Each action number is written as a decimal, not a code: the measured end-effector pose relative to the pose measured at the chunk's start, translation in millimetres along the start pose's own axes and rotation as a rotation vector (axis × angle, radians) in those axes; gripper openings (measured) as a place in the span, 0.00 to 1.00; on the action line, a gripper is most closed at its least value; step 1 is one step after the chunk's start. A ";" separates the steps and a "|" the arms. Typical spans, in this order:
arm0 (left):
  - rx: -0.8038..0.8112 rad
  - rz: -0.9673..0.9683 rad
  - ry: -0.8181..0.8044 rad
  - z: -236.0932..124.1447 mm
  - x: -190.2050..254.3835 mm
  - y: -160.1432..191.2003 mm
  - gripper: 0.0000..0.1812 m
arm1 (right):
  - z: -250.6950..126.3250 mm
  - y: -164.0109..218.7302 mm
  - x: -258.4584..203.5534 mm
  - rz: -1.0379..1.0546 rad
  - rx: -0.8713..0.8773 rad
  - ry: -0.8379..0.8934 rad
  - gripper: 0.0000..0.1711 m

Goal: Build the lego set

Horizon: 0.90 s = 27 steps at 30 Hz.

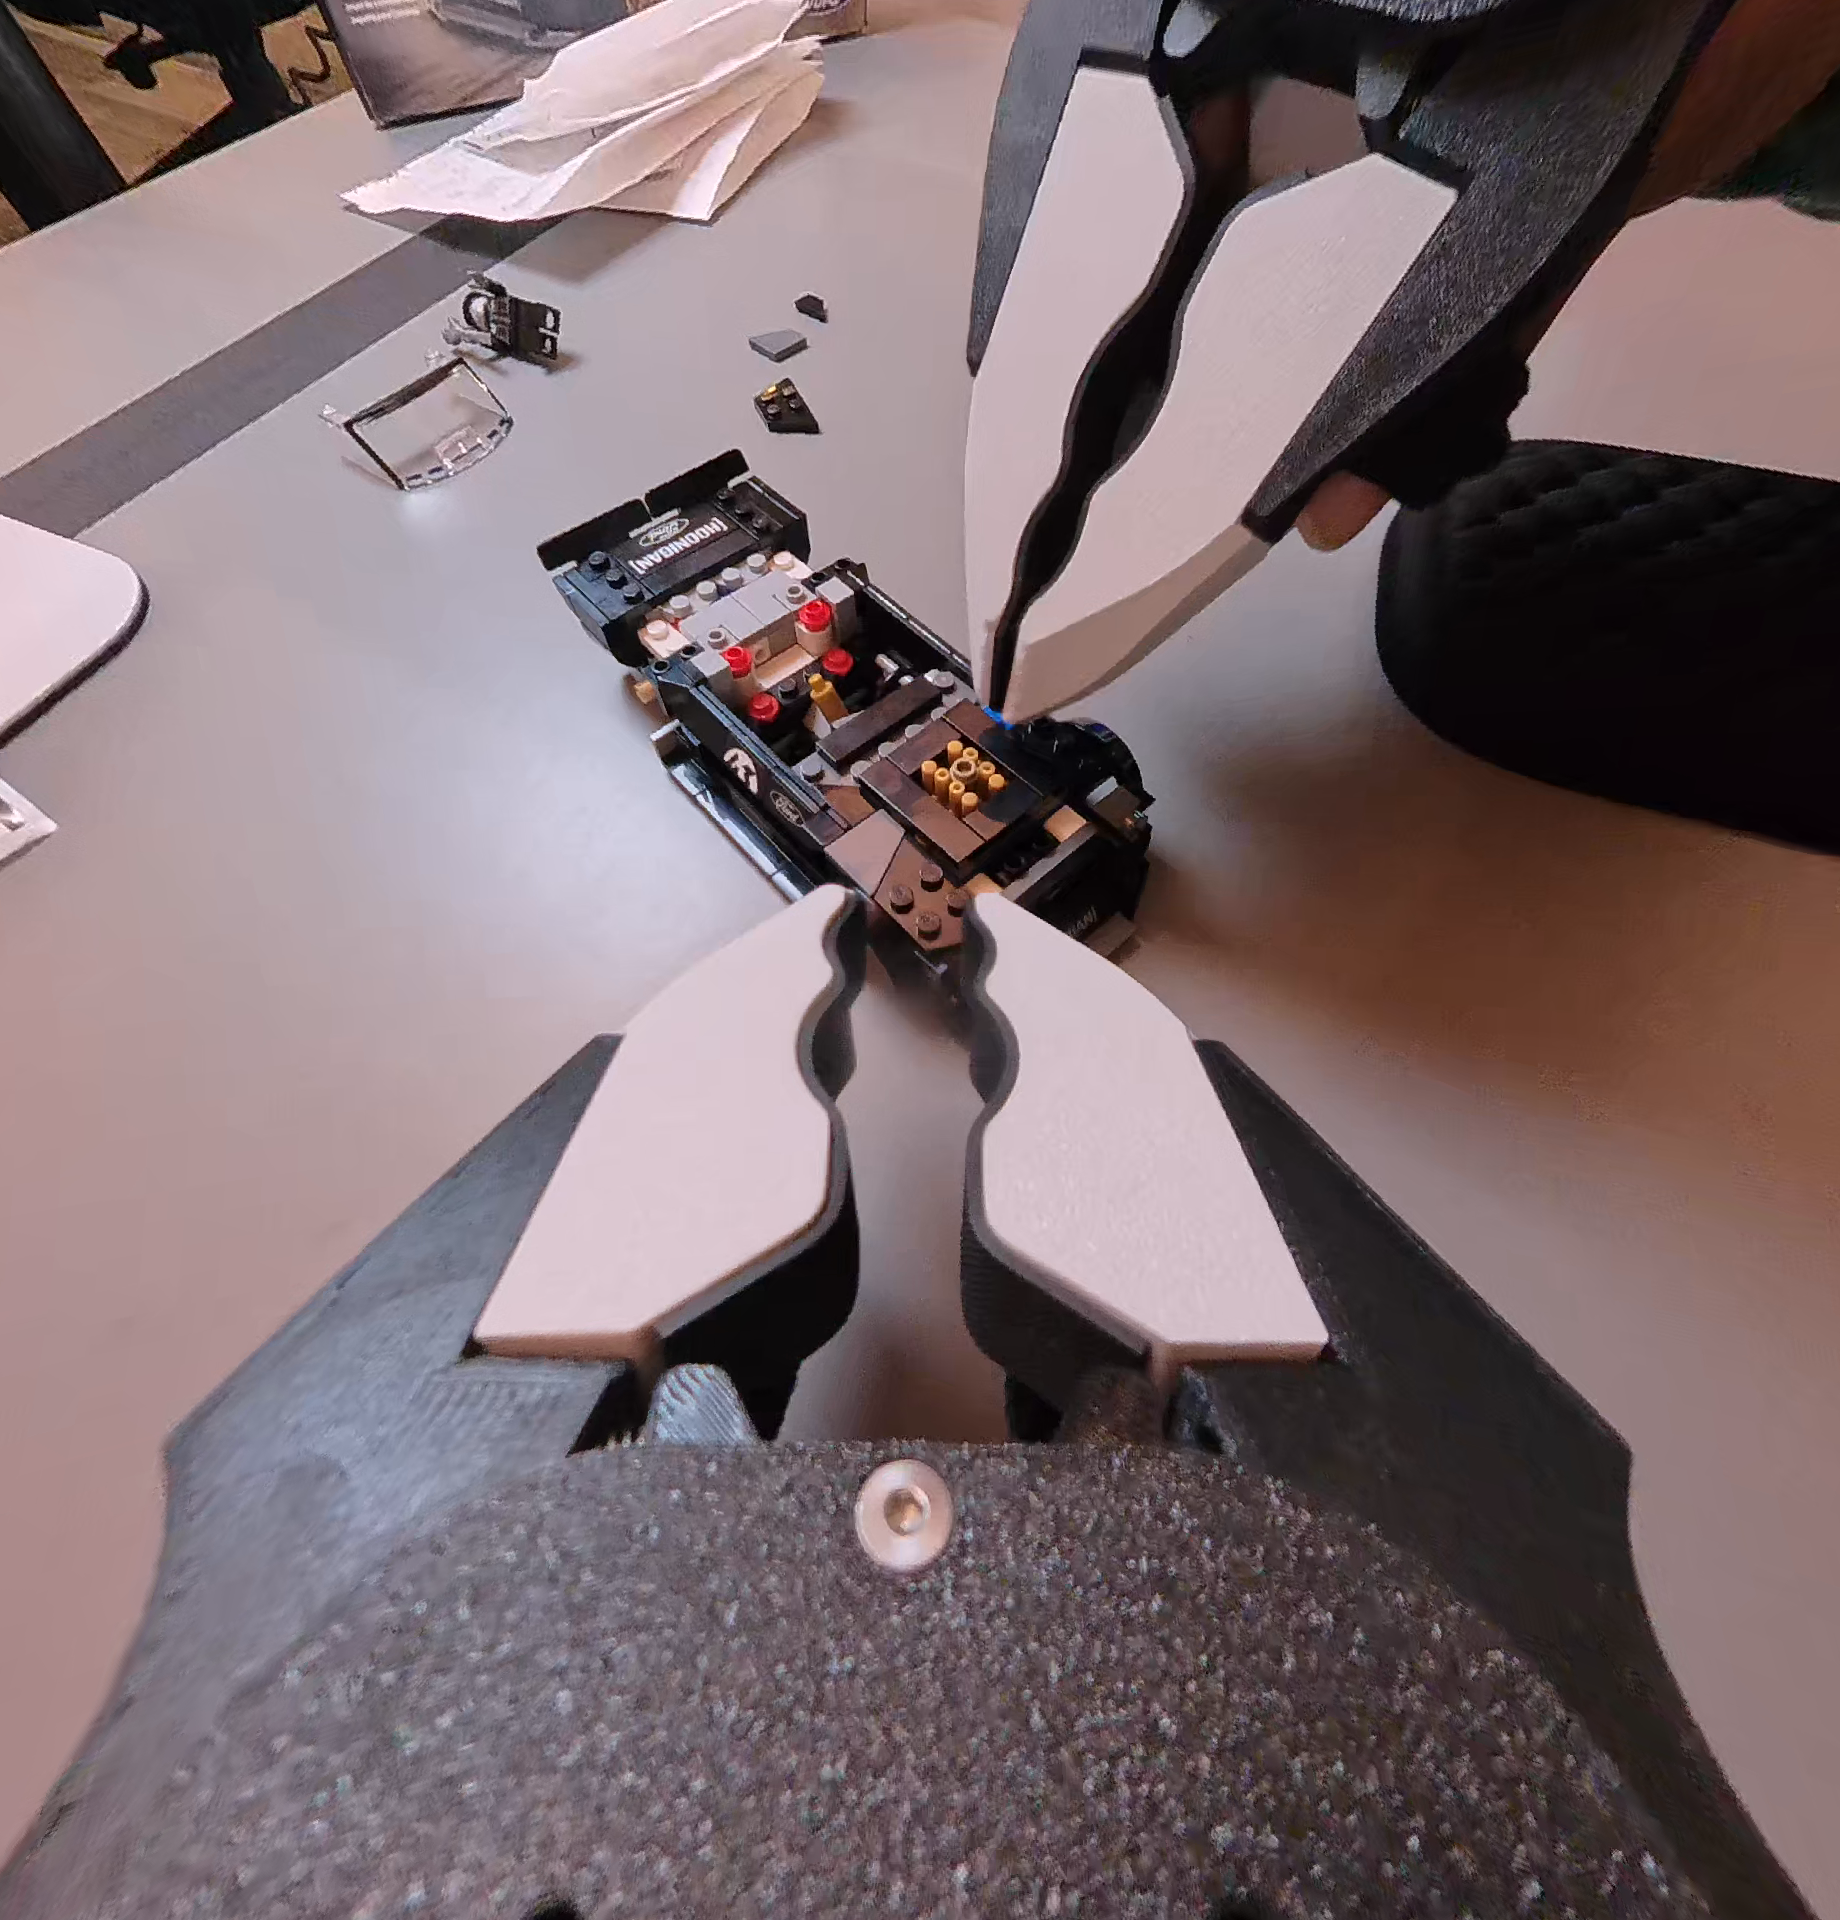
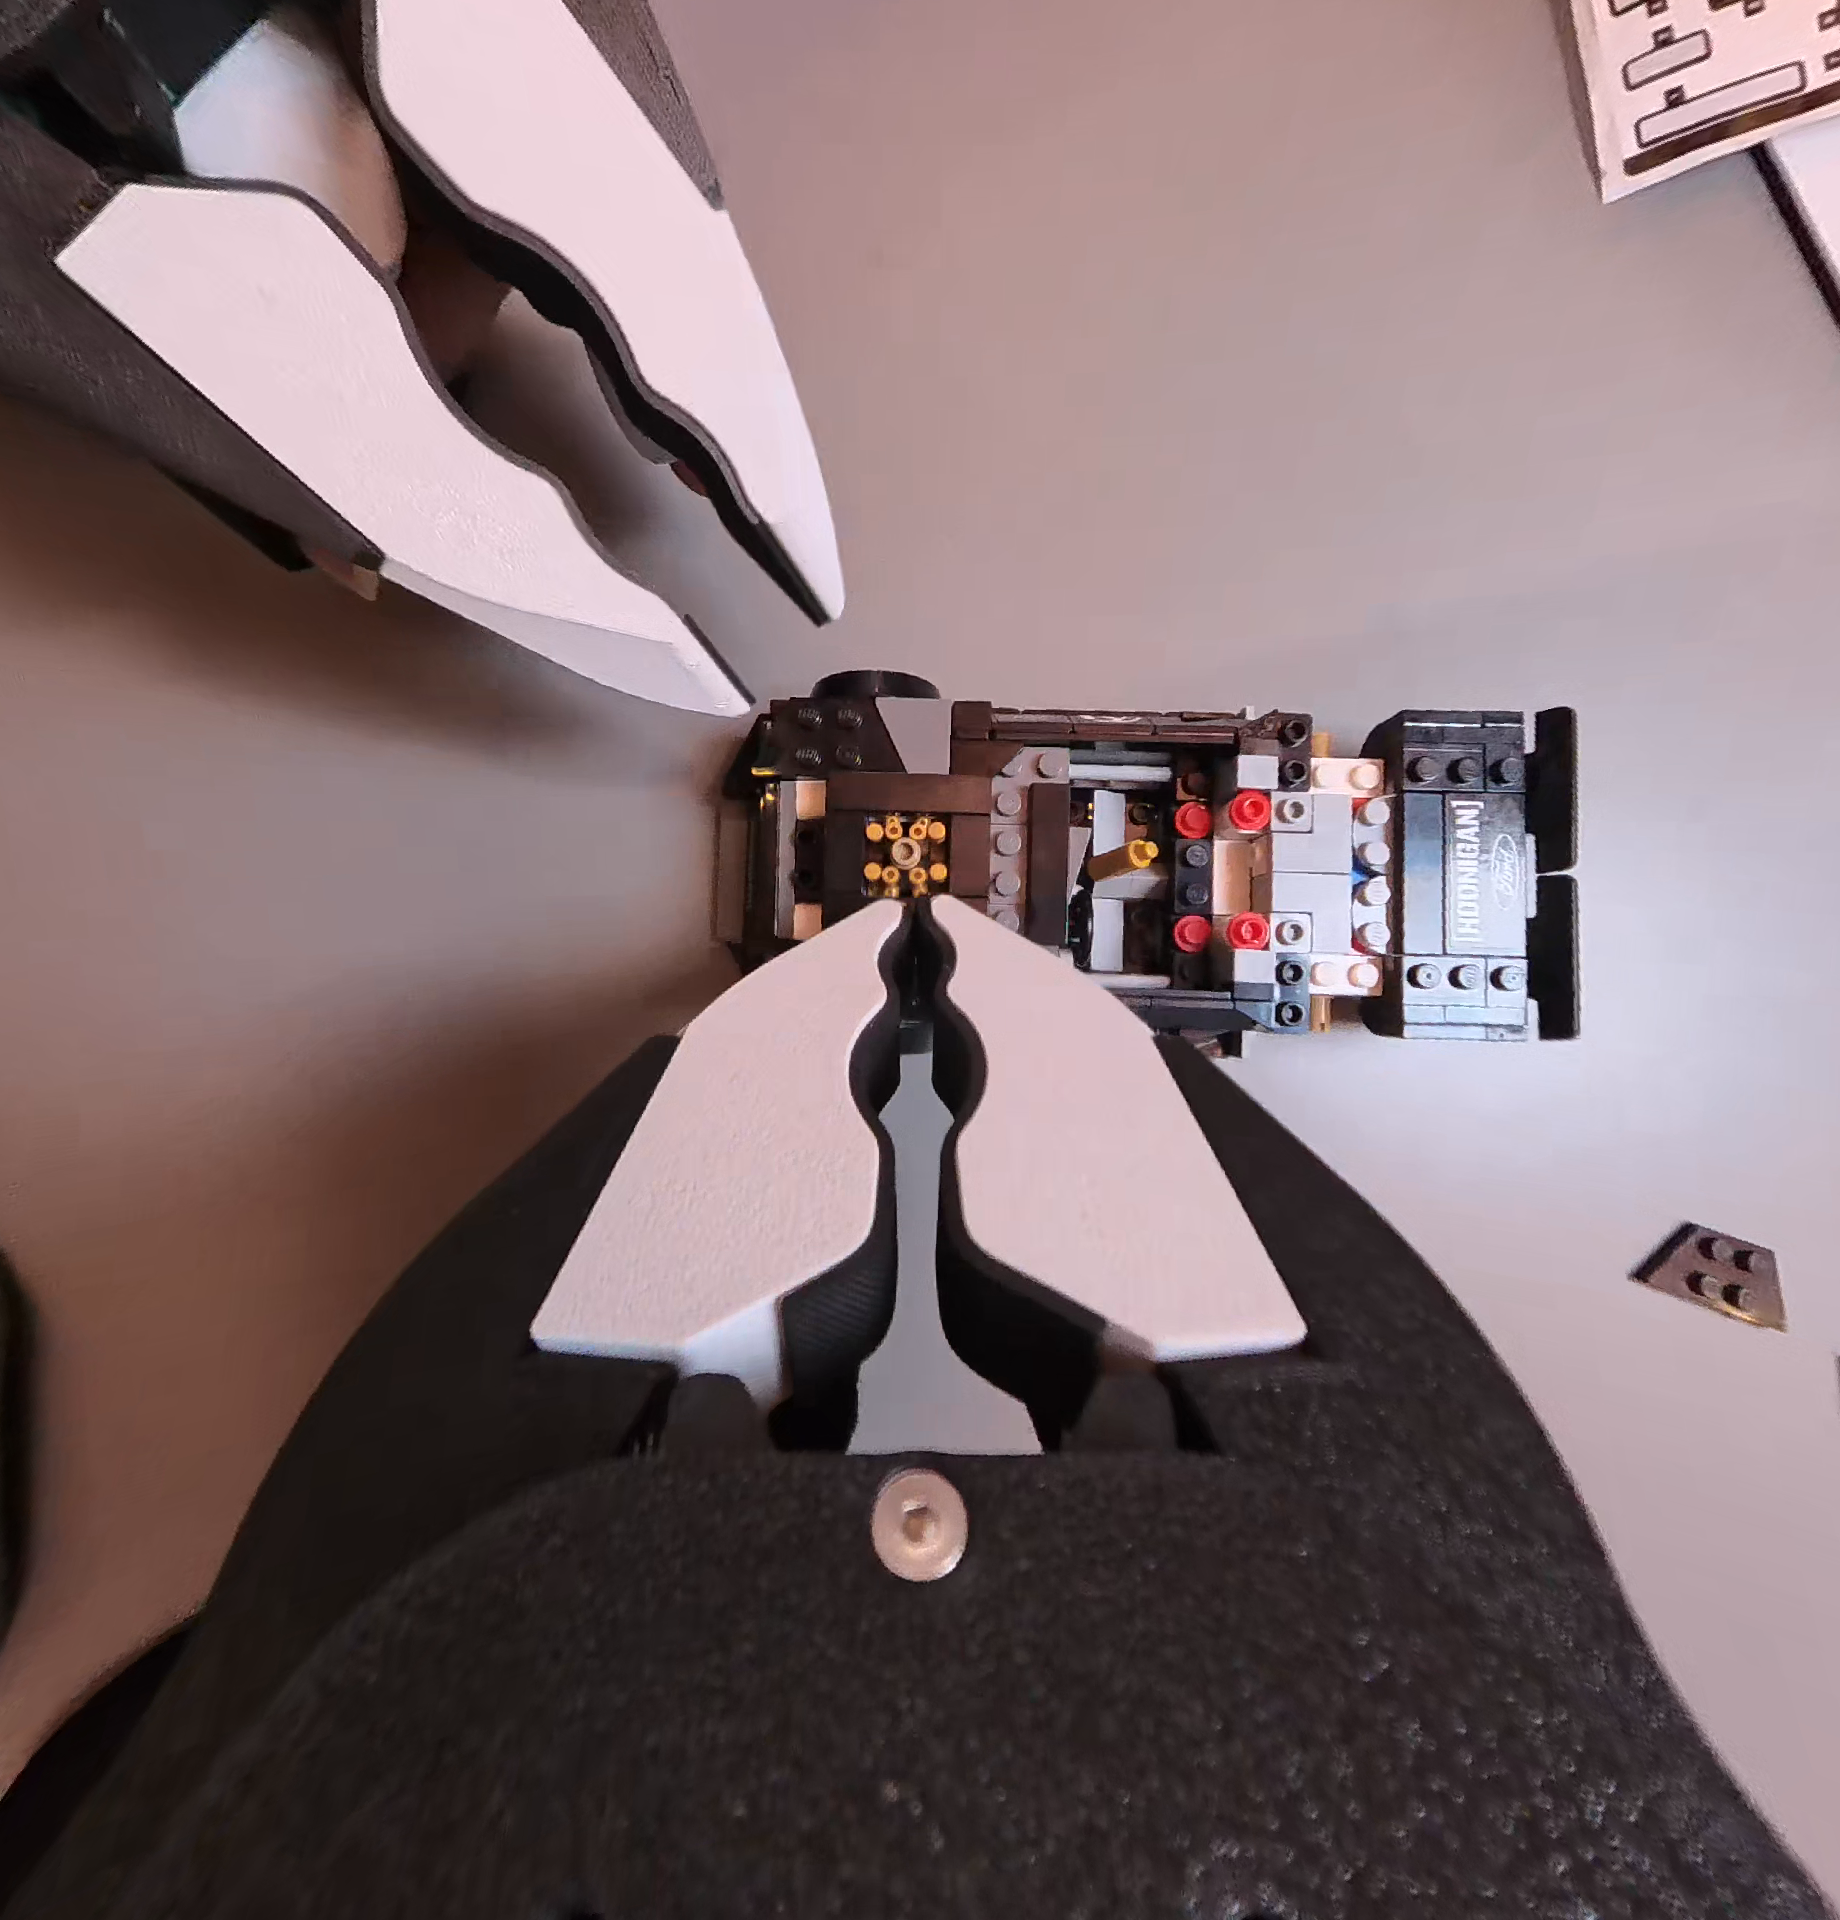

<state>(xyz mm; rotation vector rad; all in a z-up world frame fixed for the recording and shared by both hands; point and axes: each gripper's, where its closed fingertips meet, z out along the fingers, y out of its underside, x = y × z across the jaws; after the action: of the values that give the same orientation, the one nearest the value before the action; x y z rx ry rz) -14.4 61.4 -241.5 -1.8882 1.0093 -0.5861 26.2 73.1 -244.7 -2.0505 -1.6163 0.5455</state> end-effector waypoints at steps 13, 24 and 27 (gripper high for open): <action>-0.152 0.105 0.134 23.9 -2.5 -6.9 0.00 | 6.0 3.8 -0.9 -0.031 -0.063 -0.007 0.00; -0.119 0.167 0.117 28.2 -5.5 -16.5 0.00 | 7.0 5.4 -1.2 0.001 -0.085 -0.049 0.00; -0.182 0.189 0.135 34.6 -3.6 -9.0 0.00 | 7.1 5.2 -1.2 0.005 -0.083 -0.047 0.00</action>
<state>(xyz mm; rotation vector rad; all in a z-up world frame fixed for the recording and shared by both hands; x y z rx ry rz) 12.3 83.6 -250.7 -1.9021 1.3517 -0.5303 25.9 71.8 -253.4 -2.1169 -1.6873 0.5400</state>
